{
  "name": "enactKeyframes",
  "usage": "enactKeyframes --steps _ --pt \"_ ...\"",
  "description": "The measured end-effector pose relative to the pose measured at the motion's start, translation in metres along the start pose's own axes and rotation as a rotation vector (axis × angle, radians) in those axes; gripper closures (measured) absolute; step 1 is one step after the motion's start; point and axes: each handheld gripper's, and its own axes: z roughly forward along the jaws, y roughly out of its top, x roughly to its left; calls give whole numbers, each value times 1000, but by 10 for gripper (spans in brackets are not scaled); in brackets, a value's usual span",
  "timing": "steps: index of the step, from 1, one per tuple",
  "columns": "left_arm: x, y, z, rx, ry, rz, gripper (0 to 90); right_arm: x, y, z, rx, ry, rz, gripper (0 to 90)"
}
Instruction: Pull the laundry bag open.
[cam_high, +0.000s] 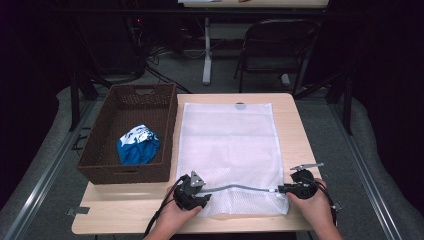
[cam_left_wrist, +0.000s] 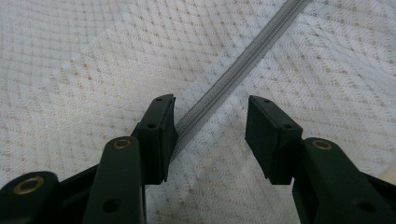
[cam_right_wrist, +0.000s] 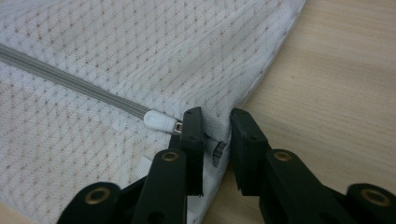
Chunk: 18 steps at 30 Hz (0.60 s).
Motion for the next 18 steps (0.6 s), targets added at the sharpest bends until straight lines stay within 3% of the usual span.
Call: enactKeyframes --steps 8,18 --pt "1 0 0 0 -2 -1 528 -9 0 0 -16 71 44 836" --pt "0 0 0 -2 0 -3 528 -10 4 -7 -32 118 38 846"
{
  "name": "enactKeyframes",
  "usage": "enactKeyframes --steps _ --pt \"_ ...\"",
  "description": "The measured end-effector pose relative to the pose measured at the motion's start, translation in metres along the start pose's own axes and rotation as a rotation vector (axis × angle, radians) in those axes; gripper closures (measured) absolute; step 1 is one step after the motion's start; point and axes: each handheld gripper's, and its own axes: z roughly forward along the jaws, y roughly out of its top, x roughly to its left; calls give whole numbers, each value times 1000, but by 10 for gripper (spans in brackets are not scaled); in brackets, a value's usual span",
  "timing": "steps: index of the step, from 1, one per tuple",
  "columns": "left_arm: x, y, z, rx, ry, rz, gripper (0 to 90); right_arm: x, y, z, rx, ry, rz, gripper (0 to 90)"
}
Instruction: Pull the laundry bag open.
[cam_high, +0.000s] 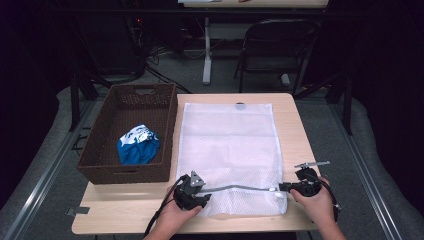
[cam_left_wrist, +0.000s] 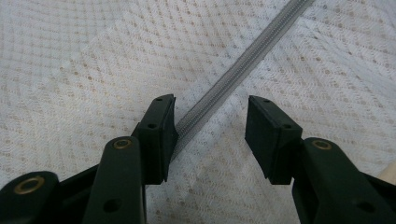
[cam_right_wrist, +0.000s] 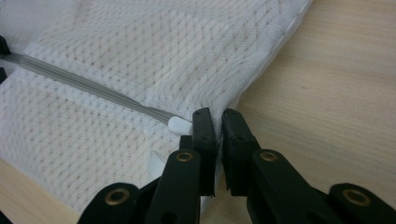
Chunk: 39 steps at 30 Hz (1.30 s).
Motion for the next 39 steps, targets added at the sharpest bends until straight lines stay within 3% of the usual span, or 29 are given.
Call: enactKeyframes --steps 14,28,39 --pt "-1 0 0 1 7 3 528 6 16 -22 -17 34 -45 847" --pt "0 0 1 -1 8 2 529 22 41 -31 22 98 -107 848" --pt "0 1 1 -4 6 -8 533 24 44 -38 -13 129 -120 848"
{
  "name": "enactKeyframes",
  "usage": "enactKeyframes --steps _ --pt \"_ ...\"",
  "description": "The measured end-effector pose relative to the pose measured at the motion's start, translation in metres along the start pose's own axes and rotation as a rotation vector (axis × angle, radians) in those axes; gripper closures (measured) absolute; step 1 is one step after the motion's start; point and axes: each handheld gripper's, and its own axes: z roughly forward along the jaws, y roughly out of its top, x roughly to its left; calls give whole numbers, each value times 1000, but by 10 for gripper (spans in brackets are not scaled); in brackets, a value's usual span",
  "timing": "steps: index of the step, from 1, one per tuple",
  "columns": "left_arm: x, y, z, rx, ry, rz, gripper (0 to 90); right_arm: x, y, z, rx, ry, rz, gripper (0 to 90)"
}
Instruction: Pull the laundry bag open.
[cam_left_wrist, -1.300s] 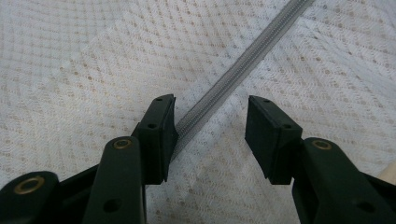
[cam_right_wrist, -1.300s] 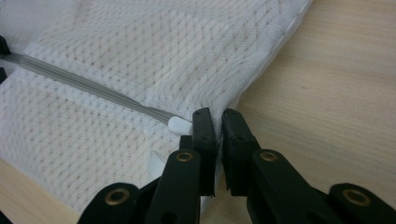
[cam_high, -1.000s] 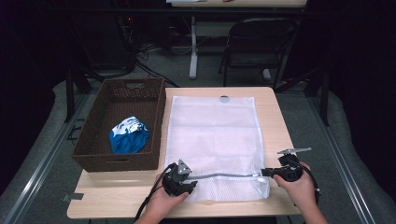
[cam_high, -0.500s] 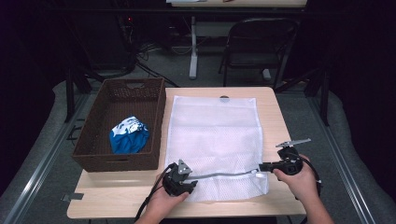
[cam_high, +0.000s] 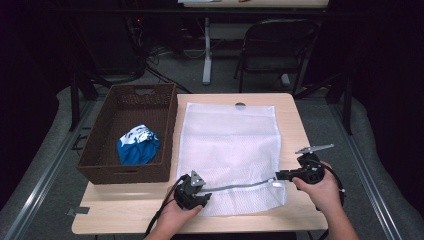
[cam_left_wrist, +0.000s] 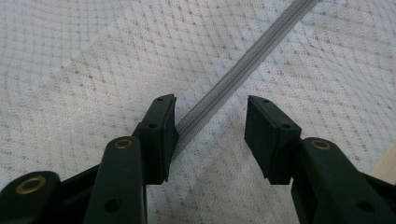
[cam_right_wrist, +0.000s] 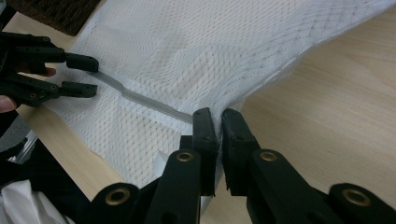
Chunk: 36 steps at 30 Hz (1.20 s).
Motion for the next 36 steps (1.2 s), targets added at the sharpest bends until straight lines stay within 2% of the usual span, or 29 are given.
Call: enactKeyframes --steps 9,12,14,15,23,31,36 --pt "1 3 -1 14 0 -2 551 3 1 0 4 1 -24 848" --pt "-2 10 -5 -18 -23 -16 559 4 2 -2 -3 1 -30 847" --pt "-6 15 -8 -33 -35 0 560 4 2 -3 -4 0 -32 848" --pt "-11 21 -9 -41 -43 21 562 4 2 -3 -6 2 -31 847" --pt "-32 48 0 -70 -120 57 600 2 2 -5 -15 8 -32 847" --pt "-51 71 12 -95 -154 93 619 1 1 -6 -18 11 -29 847" --pt "-58 80 16 -106 -171 97 622 2 1 -6 -19 11 -32 847"
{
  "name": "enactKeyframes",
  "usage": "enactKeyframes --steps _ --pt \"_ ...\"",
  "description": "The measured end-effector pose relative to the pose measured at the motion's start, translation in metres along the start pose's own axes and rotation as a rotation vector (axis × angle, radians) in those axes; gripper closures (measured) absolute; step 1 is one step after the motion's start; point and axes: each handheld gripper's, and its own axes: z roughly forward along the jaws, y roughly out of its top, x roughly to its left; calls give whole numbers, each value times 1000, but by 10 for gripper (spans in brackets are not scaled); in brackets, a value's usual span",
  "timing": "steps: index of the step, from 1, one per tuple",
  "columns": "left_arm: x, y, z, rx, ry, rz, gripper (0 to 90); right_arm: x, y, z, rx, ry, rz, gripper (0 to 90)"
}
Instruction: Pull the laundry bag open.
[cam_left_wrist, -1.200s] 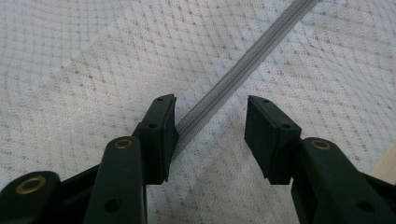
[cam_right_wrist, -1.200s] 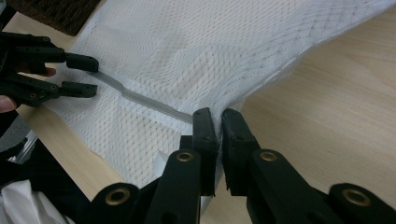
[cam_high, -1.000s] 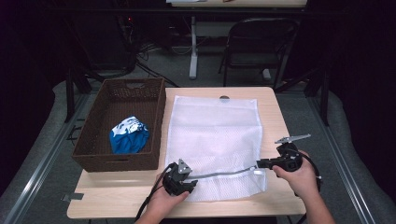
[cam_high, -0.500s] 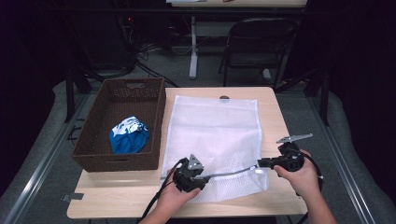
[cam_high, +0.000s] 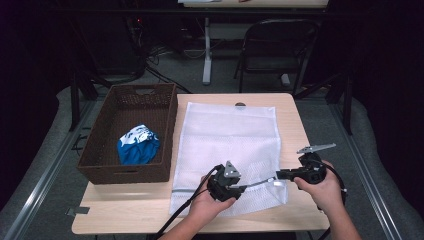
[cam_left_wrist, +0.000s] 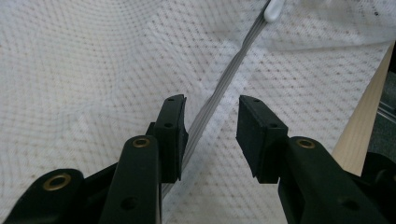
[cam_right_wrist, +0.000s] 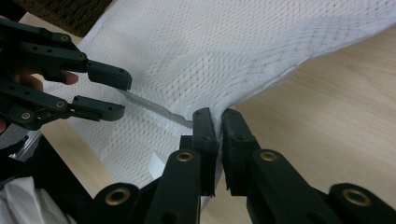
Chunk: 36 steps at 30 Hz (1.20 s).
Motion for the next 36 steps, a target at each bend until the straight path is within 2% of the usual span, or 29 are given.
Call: enactKeyframes --steps 6,21,36 --pt "-5 6 10 -7 -22 -5 625 1 0 1 -4 6 -5 847" --pt "-14 10 31 15 -56 10 626 7 1 5 2 45 -14 848" --pt "-16 14 42 20 -74 7 648 12 2 11 2 65 -29 847"
